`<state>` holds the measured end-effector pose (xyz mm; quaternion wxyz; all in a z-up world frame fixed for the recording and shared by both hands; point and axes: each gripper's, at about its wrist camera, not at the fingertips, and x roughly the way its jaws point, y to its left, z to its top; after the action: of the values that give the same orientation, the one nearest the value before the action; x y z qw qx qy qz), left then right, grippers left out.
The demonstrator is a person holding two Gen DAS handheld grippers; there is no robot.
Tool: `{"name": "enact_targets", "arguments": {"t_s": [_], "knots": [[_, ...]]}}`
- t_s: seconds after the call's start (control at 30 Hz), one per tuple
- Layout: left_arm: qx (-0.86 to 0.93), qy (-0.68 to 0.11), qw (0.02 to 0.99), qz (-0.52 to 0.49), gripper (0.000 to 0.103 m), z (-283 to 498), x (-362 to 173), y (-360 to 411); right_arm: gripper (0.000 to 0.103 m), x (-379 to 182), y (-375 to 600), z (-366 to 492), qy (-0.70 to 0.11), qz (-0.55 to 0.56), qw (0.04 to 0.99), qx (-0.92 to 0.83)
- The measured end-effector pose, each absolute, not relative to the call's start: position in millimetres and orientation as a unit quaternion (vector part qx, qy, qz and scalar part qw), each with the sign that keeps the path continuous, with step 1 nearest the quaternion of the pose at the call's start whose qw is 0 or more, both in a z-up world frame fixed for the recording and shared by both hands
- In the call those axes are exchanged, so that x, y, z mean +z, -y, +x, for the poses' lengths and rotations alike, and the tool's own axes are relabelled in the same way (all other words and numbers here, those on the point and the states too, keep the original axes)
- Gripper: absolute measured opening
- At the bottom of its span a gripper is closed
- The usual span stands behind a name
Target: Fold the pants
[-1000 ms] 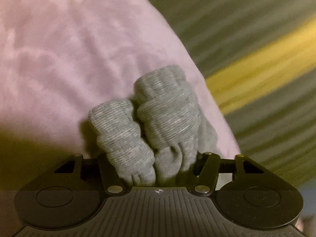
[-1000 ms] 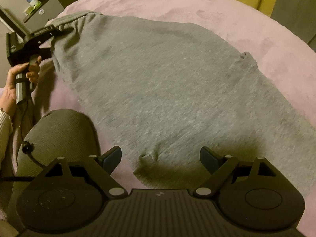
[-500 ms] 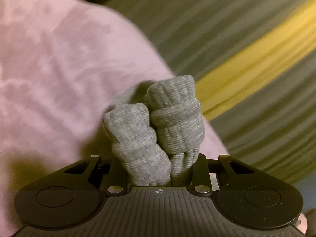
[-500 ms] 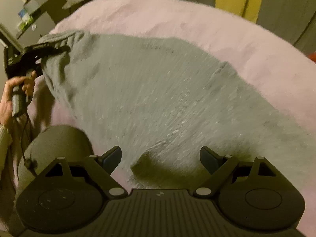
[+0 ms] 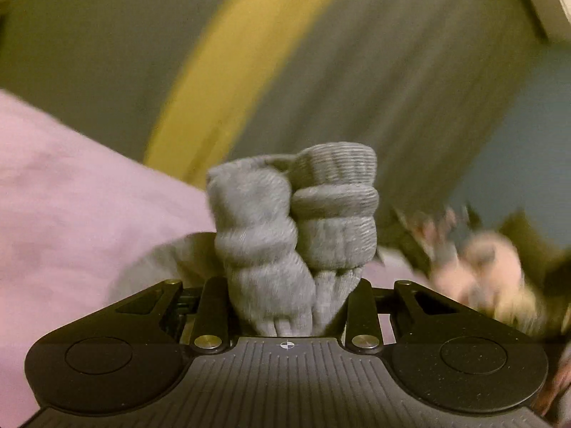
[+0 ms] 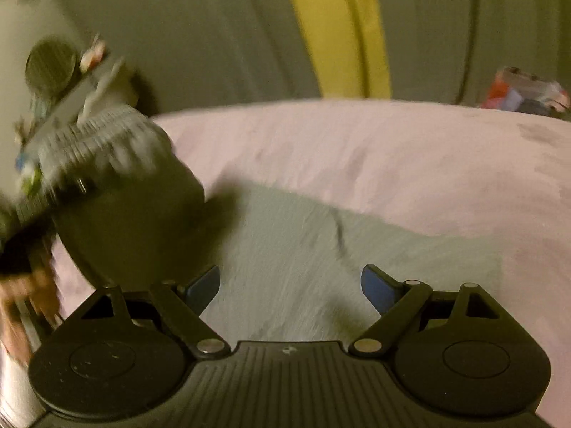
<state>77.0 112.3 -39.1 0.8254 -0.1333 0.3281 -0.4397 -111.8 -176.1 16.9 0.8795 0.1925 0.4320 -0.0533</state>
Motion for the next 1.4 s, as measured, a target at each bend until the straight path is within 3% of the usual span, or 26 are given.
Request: {"name": "enact_targets", "arguments": {"t_s": [0.2,0.33,0.5,0.6,0.67,0.77,0.83,0.93,1.0,1.1,1.4], "knots": [[-0.473,-0.385,0.791,0.055,0.030,-10.1,-130.6,17.0,0.087,23.2,217.4,-137.4,-0.410,0.262,0.869,-0.089],[-0.475,-0.297,0.804,0.199,0.031,-60.7,-154.8,40.0,0.087,-15.1,229.6,-133.5,-0.458,0.252,0.846,-0.102],[-0.475,-0.297,0.806,0.190,0.032,-59.8,-157.3,38.0,0.088,-75.9,247.3,-116.2,-0.515,0.281,0.803,-0.101],[-0.471,-0.266,0.808,0.234,0.038,-79.0,-161.6,48.5,0.095,-100.0,254.0,-100.8,-0.527,0.348,0.774,-0.047],[-0.467,-0.243,0.806,0.269,0.044,-90.9,-164.3,54.8,0.100,-101.9,241.0,-89.1,-0.540,0.338,0.770,-0.036],[-0.465,-0.229,0.805,0.290,0.047,-100.5,-168.0,57.8,0.100,-108.6,222.5,-68.0,-0.568,0.278,0.774,-0.035],[-0.465,-0.221,0.804,0.296,0.049,-102.9,-169.9,58.2,0.096,-116.2,216.1,-61.9,-0.585,0.266,0.765,-0.038],[-0.464,-0.214,0.805,0.302,0.057,-107.2,-169.0,57.5,0.054,-122.5,219.2,-61.3,-0.587,0.258,0.765,-0.063],[-0.468,-0.214,0.802,0.303,0.054,-111.2,-164.6,56.6,0.044,-120.8,226.7,-64.1,-0.573,0.271,0.771,-0.065],[-0.460,-0.210,0.807,0.306,0.046,-112.5,-155.2,59.2,0.041,-112.0,223.4,-73.7,-0.548,0.261,0.792,-0.059],[-0.425,-0.182,0.846,0.265,0.043,-124.0,-113.7,74.1,0.041,-56.6,239.4,-107.5,-0.447,0.283,0.847,-0.044]]}}
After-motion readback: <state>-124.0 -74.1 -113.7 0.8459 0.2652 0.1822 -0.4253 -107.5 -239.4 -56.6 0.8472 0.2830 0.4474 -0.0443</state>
